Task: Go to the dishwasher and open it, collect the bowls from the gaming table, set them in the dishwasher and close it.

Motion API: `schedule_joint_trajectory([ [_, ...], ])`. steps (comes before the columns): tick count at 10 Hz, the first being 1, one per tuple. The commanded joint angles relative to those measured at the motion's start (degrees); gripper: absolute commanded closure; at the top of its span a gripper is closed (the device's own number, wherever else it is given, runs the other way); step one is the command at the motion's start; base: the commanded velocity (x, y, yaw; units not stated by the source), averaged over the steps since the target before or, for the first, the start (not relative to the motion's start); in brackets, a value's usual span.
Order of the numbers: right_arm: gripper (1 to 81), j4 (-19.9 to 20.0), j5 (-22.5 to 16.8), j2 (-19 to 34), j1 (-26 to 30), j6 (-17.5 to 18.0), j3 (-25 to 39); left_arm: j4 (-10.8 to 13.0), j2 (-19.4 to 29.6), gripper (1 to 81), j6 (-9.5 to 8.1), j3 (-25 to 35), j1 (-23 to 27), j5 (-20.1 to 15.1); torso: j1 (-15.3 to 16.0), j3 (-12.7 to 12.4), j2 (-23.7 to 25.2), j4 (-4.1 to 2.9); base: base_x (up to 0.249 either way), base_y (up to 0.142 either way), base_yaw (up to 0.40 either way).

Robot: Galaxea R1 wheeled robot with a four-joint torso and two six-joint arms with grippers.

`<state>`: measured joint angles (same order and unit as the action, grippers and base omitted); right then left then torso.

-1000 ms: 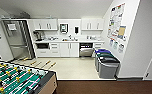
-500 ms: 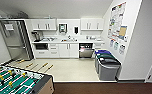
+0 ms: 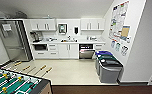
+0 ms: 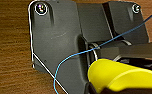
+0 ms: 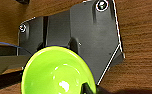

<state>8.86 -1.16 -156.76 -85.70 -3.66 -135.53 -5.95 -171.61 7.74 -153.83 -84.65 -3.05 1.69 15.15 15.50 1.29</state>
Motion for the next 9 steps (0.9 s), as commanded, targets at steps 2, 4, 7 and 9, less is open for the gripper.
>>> schedule_joint_trajectory([
  [2, 81.1, -0.6, -3.4, 1.1, 3.0, -0.3, 0.2, 0.3, 0.2, 81.1, 0.52, 0.1, 2.9, -3.5, 0.0, 0.0, 0.0, 0.00, 0.170, 0.000, 0.000],
  [4, 81.1, -0.6, -3.4, 1.1, 3.0, -0.3, 0.2, 0.3, 0.1, 81.1, 0.52, 0.1, 2.9, -3.5, 0.0, 0.0, 0.0, 0.00, 0.170, 0.000, 0.000],
  [7, 81.1, -0.6, -3.3, 1.1, 2.8, -0.3, -0.3, 0.2, -0.2, 81.1, 0.52, 0.1, 2.9, -3.5, 0.0, 0.0, 0.0, 0.00, 0.170, 0.000, 0.000],
  [9, 81.1, -0.6, -3.3, 1.1, 2.6, -0.3, -0.3, 0.3, -0.3, 81.1, 0.52, 0.1, 2.9, -3.5, 0.0, 0.0, 0.0, 0.00, 0.170, 0.000, 0.000],
])
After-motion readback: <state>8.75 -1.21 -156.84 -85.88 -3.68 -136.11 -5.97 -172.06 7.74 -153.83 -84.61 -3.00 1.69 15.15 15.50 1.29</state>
